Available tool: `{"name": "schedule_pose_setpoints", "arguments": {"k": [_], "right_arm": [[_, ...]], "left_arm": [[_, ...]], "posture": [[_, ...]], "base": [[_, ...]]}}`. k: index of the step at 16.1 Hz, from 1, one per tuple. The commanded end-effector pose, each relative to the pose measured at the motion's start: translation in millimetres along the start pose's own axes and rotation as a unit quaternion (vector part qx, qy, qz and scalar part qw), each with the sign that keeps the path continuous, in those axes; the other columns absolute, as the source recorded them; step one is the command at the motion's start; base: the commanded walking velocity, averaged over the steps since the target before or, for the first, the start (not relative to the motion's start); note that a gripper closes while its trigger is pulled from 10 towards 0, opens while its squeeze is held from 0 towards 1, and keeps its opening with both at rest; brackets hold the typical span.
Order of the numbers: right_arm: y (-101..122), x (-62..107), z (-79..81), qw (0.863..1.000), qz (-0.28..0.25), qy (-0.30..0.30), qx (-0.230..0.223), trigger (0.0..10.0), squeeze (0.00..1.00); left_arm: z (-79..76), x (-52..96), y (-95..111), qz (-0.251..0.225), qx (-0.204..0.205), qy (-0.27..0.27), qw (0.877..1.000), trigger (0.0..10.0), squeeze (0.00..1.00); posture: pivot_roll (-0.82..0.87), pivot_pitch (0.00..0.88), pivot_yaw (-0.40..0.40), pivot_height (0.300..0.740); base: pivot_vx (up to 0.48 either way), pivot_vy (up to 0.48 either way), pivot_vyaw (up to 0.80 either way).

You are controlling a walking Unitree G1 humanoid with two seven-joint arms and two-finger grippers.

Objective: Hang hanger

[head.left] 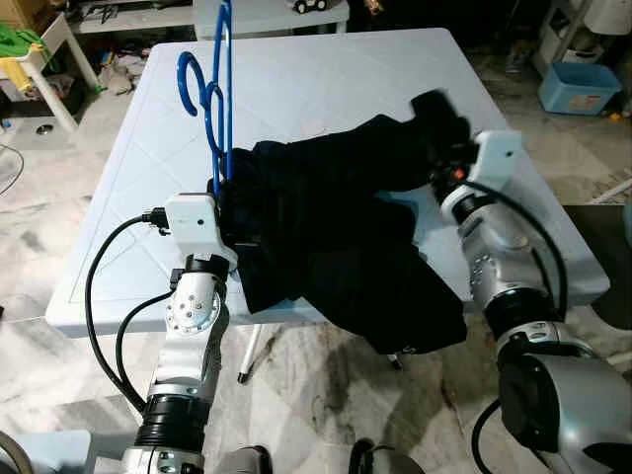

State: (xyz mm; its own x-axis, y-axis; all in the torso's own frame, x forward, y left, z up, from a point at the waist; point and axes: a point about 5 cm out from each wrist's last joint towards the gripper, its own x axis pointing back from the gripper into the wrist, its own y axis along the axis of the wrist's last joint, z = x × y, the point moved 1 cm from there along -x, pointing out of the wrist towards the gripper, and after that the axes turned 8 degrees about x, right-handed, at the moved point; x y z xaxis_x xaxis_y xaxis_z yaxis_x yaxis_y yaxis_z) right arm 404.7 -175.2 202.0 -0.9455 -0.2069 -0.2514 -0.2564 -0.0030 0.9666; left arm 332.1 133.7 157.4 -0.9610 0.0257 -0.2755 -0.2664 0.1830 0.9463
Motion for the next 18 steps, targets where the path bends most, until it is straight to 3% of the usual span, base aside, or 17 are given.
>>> {"name": "schedule_pose_setpoints", "arguments": {"k": [1, 4, 9, 11, 16, 18], "right_arm": [[9.1, 4.1, -6.7, 1.000, -0.028, 0.008, 0.000, 10.0, 1.00], [6.8, 15.7, 1.7, 0.996, -0.027, 0.082, 0.036, 10.0, 1.00], [1.5, 40.9, 6.9, 0.974, 0.009, 0.223, 0.023, 10.0, 1.00], [3.7, 46.0, 4.2, 0.969, 0.018, 0.244, 0.035, 10.0, 1.00], [23.5, 61.1, -8.2, 0.955, 0.026, 0.295, 0.013, 10.0, 1.00], [34.4, 53.4, -26.7, 0.972, 0.007, 0.232, 0.027, 10.0, 1.00]], "left_arm": [[9.2, 12.5, -33.1, 0.080, -0.004, 0.015, 0.997, 10.0, 0.00], [11.0, 11.2, -32.1, 0.077, -0.006, 0.017, 0.997, 10.0, 0.00], [12.3, 13.8, -35.6, 0.080, -0.005, 0.019, 0.997, 10.0, 0.00], [10.9, 13.2, -36.1, 0.080, -0.004, 0.019, 0.997, 10.0, 0.00], [9.6, 13.4, -36.8, 0.079, -0.004, 0.017, 0.997, 10.0, 0.00], [9.5, 13.4, -37.9, 0.081, -0.004, 0.017, 0.997, 10.0, 0.00]], "posture": [[0.04, 0.152, 0.014, 0.740], [0.04, 0.153, 0.013, 0.740], [0.04, 0.156, 0.008, 0.740], [0.04, 0.155, 0.009, 0.740], [0.04, 0.157, 0.009, 0.740], [0.03, 0.157, 0.010, 0.740]], "base": [[0.000, 0.000, 0.00], [0.000, 0.000, 0.00], [0.000, 0.000, 0.00], [0.000, 0.000, 0.00], [0.000, 0.000, 0.00], [0.000, 0.000, 0.00]]}}
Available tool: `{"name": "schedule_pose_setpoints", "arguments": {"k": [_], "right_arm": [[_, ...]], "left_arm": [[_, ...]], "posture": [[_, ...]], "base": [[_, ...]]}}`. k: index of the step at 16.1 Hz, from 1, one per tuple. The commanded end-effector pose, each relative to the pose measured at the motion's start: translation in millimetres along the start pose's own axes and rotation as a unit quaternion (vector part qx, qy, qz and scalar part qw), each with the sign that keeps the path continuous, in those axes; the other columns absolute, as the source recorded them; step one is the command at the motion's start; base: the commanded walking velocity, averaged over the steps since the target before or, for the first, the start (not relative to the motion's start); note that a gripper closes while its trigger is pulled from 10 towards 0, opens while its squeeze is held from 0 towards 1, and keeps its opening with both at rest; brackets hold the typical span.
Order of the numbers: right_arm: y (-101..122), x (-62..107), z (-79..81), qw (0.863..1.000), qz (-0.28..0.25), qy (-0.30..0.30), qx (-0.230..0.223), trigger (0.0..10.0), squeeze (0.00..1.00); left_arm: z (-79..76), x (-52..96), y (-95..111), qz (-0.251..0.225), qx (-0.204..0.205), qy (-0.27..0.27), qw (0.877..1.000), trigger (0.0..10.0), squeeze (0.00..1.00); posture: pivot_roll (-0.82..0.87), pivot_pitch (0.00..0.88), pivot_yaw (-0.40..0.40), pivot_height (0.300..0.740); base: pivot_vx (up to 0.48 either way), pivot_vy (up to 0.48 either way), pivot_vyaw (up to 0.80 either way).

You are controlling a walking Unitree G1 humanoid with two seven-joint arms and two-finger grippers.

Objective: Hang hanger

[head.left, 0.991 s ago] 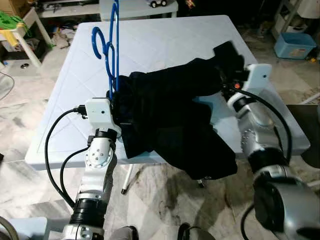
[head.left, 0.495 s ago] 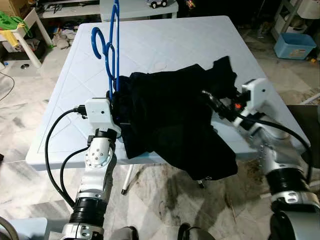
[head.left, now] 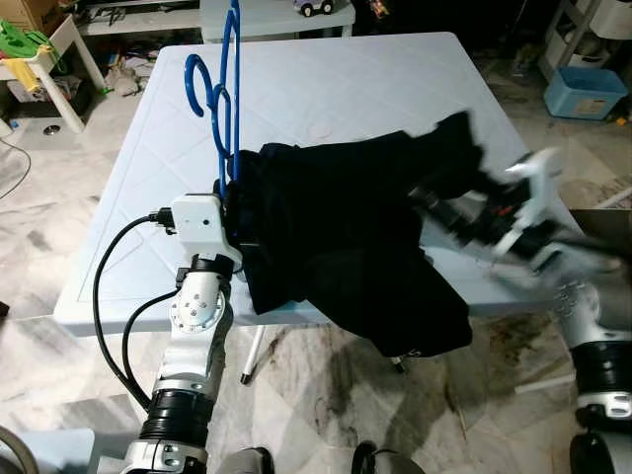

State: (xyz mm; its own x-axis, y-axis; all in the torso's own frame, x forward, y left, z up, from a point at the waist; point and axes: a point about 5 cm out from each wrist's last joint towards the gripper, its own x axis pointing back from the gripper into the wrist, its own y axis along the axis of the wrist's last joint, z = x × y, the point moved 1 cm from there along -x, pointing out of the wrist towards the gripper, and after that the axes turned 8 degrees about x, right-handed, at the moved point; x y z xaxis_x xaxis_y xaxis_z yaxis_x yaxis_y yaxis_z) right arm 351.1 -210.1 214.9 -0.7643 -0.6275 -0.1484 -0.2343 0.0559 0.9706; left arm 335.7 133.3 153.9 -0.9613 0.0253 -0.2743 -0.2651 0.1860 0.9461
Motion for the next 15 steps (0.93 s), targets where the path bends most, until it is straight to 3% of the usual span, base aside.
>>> {"name": "schedule_pose_setpoints", "arguments": {"k": [1, 2, 3, 5, 6, 7, 8, 9, 10, 11, 13, 14, 15], "right_arm": [[6.6, -1.8, -12.1, 0.998, -0.001, -0.052, 0.038, 10.0, 1.00], [3.6, -3.1, -16.3, 0.995, 0.015, -0.080, 0.061, 10.0, 1.00], [-3.4, -6.0, -20.1, 0.983, 0.048, -0.129, 0.121, 10.0, 1.00], [-5.1, -11.7, -13.6, 0.976, 0.055, -0.137, 0.163, 10.0, 1.00], [-8.9, -12.9, -9.3, 0.976, 0.064, -0.119, 0.168, 10.0, 1.00], [-14.4, -14.3, 6.6, 0.987, 0.056, -0.048, 0.144, 10.0, 1.00], [-20.1, -12.8, 8.9, 0.987, 0.070, -0.032, 0.139, 10.0, 1.00], [-21.5, -12.0, 1.6, 0.980, 0.082, -0.059, 0.171, 10.0, 1.00], [-20.0, -10.2, -14.6, 0.966, 0.099, -0.124, 0.206, 10.0, 1.00], [-10.7, -7.4, -27.8, 0.958, 0.077, -0.180, 0.207, 10.0, 1.00], [-1.3, -7.7, -25.7, 0.970, 0.030, -0.179, 0.162, 10.0, 1.00], [-0.9, -5.5, -24.6, 0.970, 0.034, -0.168, 0.172, 10.0, 1.00], [0.6, 1.7, -37.8, 0.948, 0.058, -0.219, 0.222, 10.0, 1.00]], "left_arm": [[9.0, 15.5, -33.7, 0.080, -0.005, 0.016, 0.997, 10.0, 0.00], [8.8, 15.2, -33.7, 0.080, -0.005, 0.015, 0.997, 10.0, 0.00], [8.1, 14.5, -33.6, 0.080, -0.005, 0.014, 0.997, 10.0, 0.00], [7.1, 14.3, -33.8, 0.080, -0.005, 0.012, 0.997, 10.0, 0.00], [7.2, 14.8, -34.1, 0.081, -0.005, 0.012, 0.997, 10.0, 0.00], [7.4, 15.3, -34.7, 0.082, -0.005, 0.011, 0.997, 10.0, 0.00], [7.4, 15.1, -34.7, 0.082, -0.005, 0.010, 0.997, 10.0, 0.00], [7.5, 15.0, -34.7, 0.082, -0.005, 0.010, 0.997, 10.0, 0.00], [7.7, 14.9, -34.6, 0.082, -0.006, 0.009, 0.997, 10.0, 0.00], [7.4, 14.8, -34.9, 0.083, -0.007, 0.009, 0.997, 10.0, 0.00], [7.5, 15.3, -34.9, 0.083, -0.007, 0.008, 0.996, 10.0, 0.00], [7.8, 15.4, -35.1, 0.084, -0.008, 0.008, 0.996, 10.0, 0.00], [7.8, 15.3, -35.4, 0.084, -0.008, 0.008, 0.996, 10.0, 0.00]], "posture": [[0.03, 0.155, 0.011, 0.740], [0.03, 0.156, 0.011, 0.740], [0.03, 0.156, 0.013, 0.740], [0.03, 0.158, 0.016, 0.740], [0.03, 0.157, 0.016, 0.740], [0.03, 0.158, 0.016, 0.740], [0.03, 0.158, 0.016, 0.740], [0.03, 0.159, 0.016, 0.740], [0.03, 0.158, 0.018, 0.740], [0.03, 0.158, 0.018, 0.740], [0.03, 0.162, 0.021, 0.740], [0.03, 0.164, 0.022, 0.740], [0.02, 0.162, 0.023, 0.740]], "base": [[0.000, 0.000, 0.00], [0.000, 0.000, 0.00], [0.000, 0.000, 0.00], [0.000, 0.000, 0.00], [0.000, 0.000, 0.00], [0.000, 0.000, 0.00], [0.000, 0.000, 0.00], [0.000, 0.000, 0.00], [0.000, 0.000, 0.00], [0.000, 0.000, 0.00], [0.000, 0.000, 0.00], [0.000, 0.000, 0.00], [0.000, 0.000, 0.00]]}}
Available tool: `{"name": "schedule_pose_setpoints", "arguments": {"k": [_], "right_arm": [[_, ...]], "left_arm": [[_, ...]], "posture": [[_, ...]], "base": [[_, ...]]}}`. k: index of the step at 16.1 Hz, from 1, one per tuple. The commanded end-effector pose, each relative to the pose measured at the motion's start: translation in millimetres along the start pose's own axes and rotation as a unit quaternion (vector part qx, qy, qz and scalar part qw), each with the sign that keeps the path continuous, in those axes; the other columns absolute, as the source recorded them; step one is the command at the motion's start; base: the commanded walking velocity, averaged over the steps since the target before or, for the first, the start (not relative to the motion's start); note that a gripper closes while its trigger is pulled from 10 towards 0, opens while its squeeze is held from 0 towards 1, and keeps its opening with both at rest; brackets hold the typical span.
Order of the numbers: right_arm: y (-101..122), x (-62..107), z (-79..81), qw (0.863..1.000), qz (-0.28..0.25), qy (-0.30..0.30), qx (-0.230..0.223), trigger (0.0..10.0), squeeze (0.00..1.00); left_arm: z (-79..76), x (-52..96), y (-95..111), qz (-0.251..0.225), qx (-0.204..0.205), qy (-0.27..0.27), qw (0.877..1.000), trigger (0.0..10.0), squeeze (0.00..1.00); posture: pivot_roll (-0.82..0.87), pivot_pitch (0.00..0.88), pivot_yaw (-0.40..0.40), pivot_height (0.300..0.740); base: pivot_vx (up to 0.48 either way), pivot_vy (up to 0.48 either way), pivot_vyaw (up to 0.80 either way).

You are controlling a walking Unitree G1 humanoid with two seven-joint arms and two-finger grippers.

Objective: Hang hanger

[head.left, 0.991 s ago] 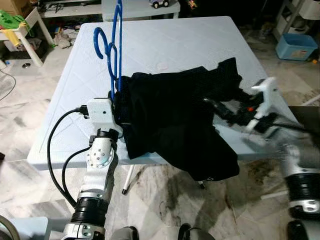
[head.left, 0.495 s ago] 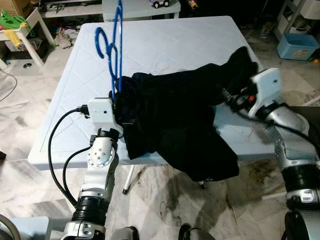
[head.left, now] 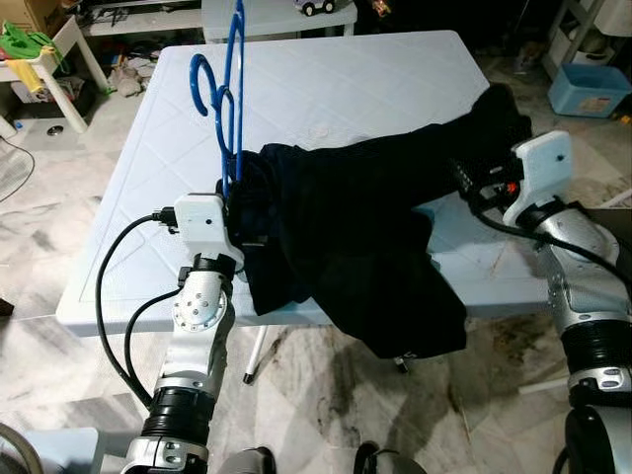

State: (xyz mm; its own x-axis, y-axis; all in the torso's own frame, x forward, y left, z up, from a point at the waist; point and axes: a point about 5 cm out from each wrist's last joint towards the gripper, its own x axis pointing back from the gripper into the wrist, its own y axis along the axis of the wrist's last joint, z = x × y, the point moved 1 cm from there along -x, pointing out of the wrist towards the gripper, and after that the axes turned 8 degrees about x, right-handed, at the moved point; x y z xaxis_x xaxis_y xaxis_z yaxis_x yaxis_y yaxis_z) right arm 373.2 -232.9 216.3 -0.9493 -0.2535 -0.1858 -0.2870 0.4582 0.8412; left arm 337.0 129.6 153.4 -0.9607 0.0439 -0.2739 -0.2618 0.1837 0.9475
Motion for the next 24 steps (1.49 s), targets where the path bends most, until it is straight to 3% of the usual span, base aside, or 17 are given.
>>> {"name": "schedule_pose_setpoints", "arguments": {"k": [1, 2, 3, 4, 5, 6, 7, 8, 9, 10, 11, 12, 14, 17, 20, 24], "right_arm": [[0.8, 0.9, -19.9, 0.998, 0.001, -0.059, 0.010, 10.0, 1.00], [4.3, 0.0, -19.3, 0.998, -0.023, -0.051, -0.037, 10.0, 1.00], [13.2, -0.1, 6.3, 0.994, -0.055, 0.049, -0.080, 10.0, 1.00], [16.0, 0.6, 18.7, 0.991, -0.062, 0.085, -0.086, 10.0, 1.00], [12.4, -1.7, 18.2, 0.995, -0.042, 0.067, -0.061, 10.0, 1.00], [1.6, -6.1, 11.9, 1.000, 0.004, 0.015, 0.000, 10.0, 1.00], [-3.1, -9.0, 7.5, 0.999, 0.021, -0.026, -0.014, 10.0, 1.00], [-3.4, -13.5, 17.6, 0.996, 0.027, -0.040, -0.074, 10.0, 1.00], [13.5, -15.3, 48.3, 0.981, -0.025, 0.053, -0.185, 10.0, 1.00], [20.8, -13.4, 57.2, 0.972, -0.045, 0.093, -0.213, 10.0, 1.00], [28.1, -3.7, 74.4, 0.970, -0.071, 0.183, -0.142, 10.0, 1.00], [18.9, -2.4, 75.7, 0.975, -0.049, 0.191, -0.104, 10.0, 1.00], [0.2, 0.5, 56.2, 0.985, -0.009, 0.168, -0.051, 10.0, 1.00], [-5.1, 4.8, 3.2, 0.998, 0.024, 0.046, -0.017, 10.0, 1.00], [-0.5, 9.1, -3.7, 0.998, 0.009, 0.056, 0.007, 10.0, 1.00], [1.3, 33.3, -22.0, 0.990, 0.020, 0.131, 0.041, 10.0, 1.00]], "left_arm": [[10.7, 16.5, -34.2, 0.083, -0.007, 0.016, 0.996, 10.0, 0.00], [10.3, 16.4, -34.3, 0.083, -0.007, 0.015, 0.996, 10.0, 0.00], [9.9, 15.9, -34.4, 0.084, -0.007, 0.013, 0.996, 10.0, 0.00], [9.7, 15.4, -34.6, 0.084, -0.008, 0.013, 0.996, 10.0, 0.00], [9.3, 15.0, -34.7, 0.084, -0.008, 0.012, 0.996, 10.0, 0.00], [8.5, 14.5, -34.9, 0.084, -0.008, 0.011, 0.996, 10.0, 0.00], [7.8, 14.4, -34.8, 0.084, -0.007, 0.010, 0.996, 10.0, 0.00], [7.5, 14.9, -35.1, 0.084, -0.006, 0.010, 0.996, 10.0, 0.00], [7.7, 15.1, -35.0, 0.084, -0.006, 0.010, 0.996, 10.0, 0.00], [7.8, 15.0, -34.9, 0.083, -0.006, 0.010, 0.996, 10.0, 0.00], [8.2, 15.2, -34.9, 0.083, -0.006, 0.011, 0.996, 10.0, 0.00], [8.5, 15.5, -35.0, 0.083, -0.006, 0.012, 0.996, 10.0, 0.00], [9.6, 16.8, -35.2, 0.084, -0.006, 0.012, 0.996, 10.0, 0.00], [9.2, 17.5, -35.5, 0.085, -0.006, 0.012, 0.996, 10.0, 0.00], [8.3, 16.6, -35.7, 0.086, -0.006, 0.010, 0.996, 10.0, 0.00], [5.0, 15.2, -36.2, 0.087, -0.004, 0.003, 0.996, 10.0, 0.00]], "posture": [[0.02, 0.163, 0.024, 0.740], [0.02, 0.163, 0.025, 0.740], [0.02, 0.163, 0.027, 0.740], [0.02, 0.162, 0.027, 0.740], [0.02, 0.163, 0.027, 0.740], [0.01, 0.161, 0.027, 0.740], [0.01, 0.162, 0.026, 0.740], [0.02, 0.162, 0.023, 0.740], [0.02, 0.161, 0.023, 0.740], [0.02, 0.161, 0.023, 0.740], [0.02, 0.164, 0.022, 0.740], [0.03, 0.166, 0.021, 0.740], [0.03, 0.168, 0.020, 0.740], [0.03, 0.169, 0.026, 0.740], [0.02, 0.167, 0.032, 0.740], [0.01, 0.164, 0.037, 0.740]], "base": [[0.000, 0.000, 0.00], [0.000, 0.000, 0.00], [0.000, 0.000, 0.00], [0.000, 0.000, 0.00], [0.000, 0.000, 0.00], [0.000, 0.000, 0.00], [0.000, 0.000, 0.00], [0.000, 0.000, 0.00], [0.000, 0.000, 0.00], [0.000, 0.000, 0.00], [0.000, 0.000, 0.00], [0.000, 0.000, 0.00], [0.000, 0.000, 0.00], [0.000, 0.000, 0.00], [0.000, 0.000, 0.00], [0.000, 0.000, 0.00]]}}
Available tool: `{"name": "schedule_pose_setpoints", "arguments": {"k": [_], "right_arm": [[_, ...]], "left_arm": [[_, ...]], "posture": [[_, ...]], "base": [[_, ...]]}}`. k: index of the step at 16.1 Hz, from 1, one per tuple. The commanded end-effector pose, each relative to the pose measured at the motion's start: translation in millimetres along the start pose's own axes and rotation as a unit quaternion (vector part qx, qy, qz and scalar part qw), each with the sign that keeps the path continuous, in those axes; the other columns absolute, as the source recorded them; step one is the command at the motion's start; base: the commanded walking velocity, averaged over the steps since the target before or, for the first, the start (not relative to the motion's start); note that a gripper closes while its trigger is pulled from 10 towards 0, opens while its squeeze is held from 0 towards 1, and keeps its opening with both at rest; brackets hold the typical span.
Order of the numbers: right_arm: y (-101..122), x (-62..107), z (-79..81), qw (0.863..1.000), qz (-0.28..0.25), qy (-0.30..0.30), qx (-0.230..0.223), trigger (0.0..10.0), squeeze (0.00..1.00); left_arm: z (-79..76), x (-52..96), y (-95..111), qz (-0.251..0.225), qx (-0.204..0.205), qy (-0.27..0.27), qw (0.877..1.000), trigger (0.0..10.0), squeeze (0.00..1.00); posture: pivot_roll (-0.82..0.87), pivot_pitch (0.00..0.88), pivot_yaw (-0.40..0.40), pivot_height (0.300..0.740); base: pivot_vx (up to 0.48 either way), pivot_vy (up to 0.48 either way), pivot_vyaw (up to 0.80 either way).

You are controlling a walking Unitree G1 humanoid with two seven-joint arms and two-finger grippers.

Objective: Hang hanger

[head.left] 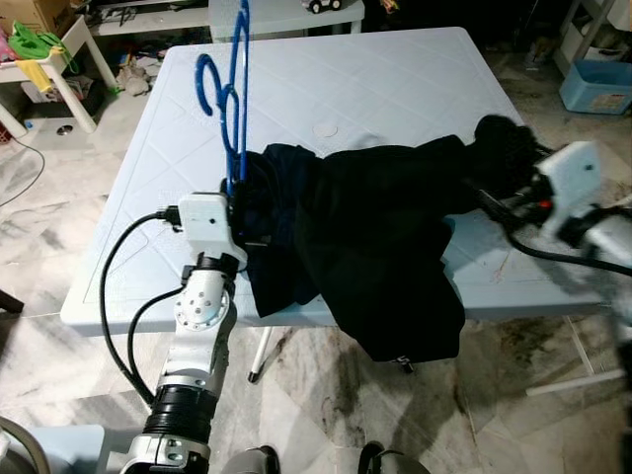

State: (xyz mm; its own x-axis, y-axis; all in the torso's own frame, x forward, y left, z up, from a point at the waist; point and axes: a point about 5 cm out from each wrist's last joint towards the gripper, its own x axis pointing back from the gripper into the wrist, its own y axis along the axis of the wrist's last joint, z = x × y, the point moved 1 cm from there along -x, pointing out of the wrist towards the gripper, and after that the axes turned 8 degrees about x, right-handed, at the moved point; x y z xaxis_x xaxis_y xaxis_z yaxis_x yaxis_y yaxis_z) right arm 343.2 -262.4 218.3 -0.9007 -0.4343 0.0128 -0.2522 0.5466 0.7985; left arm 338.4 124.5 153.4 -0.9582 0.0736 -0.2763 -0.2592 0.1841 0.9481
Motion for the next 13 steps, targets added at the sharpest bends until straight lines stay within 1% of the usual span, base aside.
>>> {"name": "schedule_pose_setpoints", "arguments": {"k": [1, 2, 3, 4, 5, 6, 7, 8, 9, 10, 11, 12, 13], "right_arm": [[2.3, 9.8, -4.7, 1.000, -0.002, 0.017, 0.003, 10.0, 1.00], [6.7, 9.2, -14.6, 1.000, -0.010, -0.022, 0.005, 10.0, 1.00], [7.9, 6.3, -17.8, 0.999, -0.008, -0.042, 0.004, 10.0, 1.00], [9.2, -12.4, -12.8, 0.996, 0.007, -0.092, 0.016, 10.0, 1.00], [8.2, -28.7, -0.2, 0.994, 0.018, -0.108, 0.002, 10.0, 1.00], [7.2, -36.4, 8.2, 0.994, 0.024, -0.109, -0.008, 10.0, 1.00], [7.9, -58.3, 35.5, 0.993, 0.041, -0.108, -0.020, 10.0, 1.00], [13.5, -75.0, 56.6, 0.992, 0.036, -0.107, -0.064, 10.0, 1.00], [22.0, -88.6, 75.6, 0.988, 0.019, -0.094, -0.124, 10.0, 1.00], [39.0, -101.6, 93.5, 0.983, -0.016, -0.074, -0.168, 10.0, 1.00], [65.5, -111.1, 108.8, 0.974, -0.077, -0.039, -0.208, 10.0, 1.00], [84.8, -113.4, 117.3, 0.969, -0.124, -0.007, -0.215, 10.0, 1.00], [96.8, -106.3, 128.7, 0.967, -0.169, 0.067, -0.177, 10.0, 1.00]], "left_arm": [[9.0, 17.0, -35.1, 0.086, -0.003, 0.017, 0.996, 10.0, 0.00], [9.1, 17.2, -35.4, 0.086, -0.003, 0.018, 0.996, 10.0, 0.00], [9.1, 17.3, -35.6, 0.086, -0.003, 0.018, 0.996, 10.0, 0.00], [8.4, 16.8, -36.6, 0.088, -0.002, 0.017, 0.996, 10.0, 0.00], [7.0, 15.8, -36.6, 0.088, -0.001, 0.016, 0.996, 10.0, 0.00], [6.5, 15.4, -36.6, 0.087, -0.001, 0.016, 0.996, 10.0, 0.00], [5.9, 14.8, -36.7, 0.087, 0.000, 0.015, 0.996, 10.0, 0.00], [5.8, 14.5, -36.9, 0.087, 0.001, 0.015, 0.996, 10.0, 0.00], [5.5, 14.4, -36.9, 0.087, 0.001, 0.015, 0.996, 10.0, 0.00], [4.8, 14.4, -36.9, 0.086, 0.001, 0.014, 0.996, 10.0, 0.00], [4.4, 14.4, -36.7, 0.085, 0.001, 0.015, 0.996, 10.0, 0.00], [4.5, 14.7, -36.6, 0.085, 0.001, 0.016, 0.996, 10.0, 0.00], [6.3, 16.6, -36.3, 0.084, 0.001, 0.019, 0.996, 10.0, 0.00]], "posture": [[0.01, 0.165, 0.038, 0.740], [0.00, 0.166, 0.038, 0.740], [0.00, 0.166, 0.038, 0.740], [0.00, 0.164, 0.038, 0.740], [-0.01, 0.164, 0.039, 0.740], [-0.01, 0.162, 0.038, 0.740], [-0.01, 0.161, 0.036, 0.740], [-0.01, 0.161, 0.035, 0.740], [-0.01, 0.160, 0.033, 0.740], [0.00, 0.162, 0.030, 0.740], [0.00, 0.162, 0.029, 0.740], [0.01, 0.164, 0.026, 0.740], [0.02, 0.166, 0.020, 0.740]], "base": [[0.000, 0.000, 0.00], [0.000, 0.000, 0.00], [0.000, 0.000, 0.00], [0.000, 0.000, 0.00], [0.000, 0.000, 0.00], [0.000, 0.000, 0.00], [0.000, 0.000, 0.00], [0.000, 0.000, 0.00], [0.000, 0.000, 0.00], [0.000, 0.000, 0.00], [0.000, 0.000, 0.00], [0.000, 0.000, 0.00], [0.000, 0.000, 0.00]]}}
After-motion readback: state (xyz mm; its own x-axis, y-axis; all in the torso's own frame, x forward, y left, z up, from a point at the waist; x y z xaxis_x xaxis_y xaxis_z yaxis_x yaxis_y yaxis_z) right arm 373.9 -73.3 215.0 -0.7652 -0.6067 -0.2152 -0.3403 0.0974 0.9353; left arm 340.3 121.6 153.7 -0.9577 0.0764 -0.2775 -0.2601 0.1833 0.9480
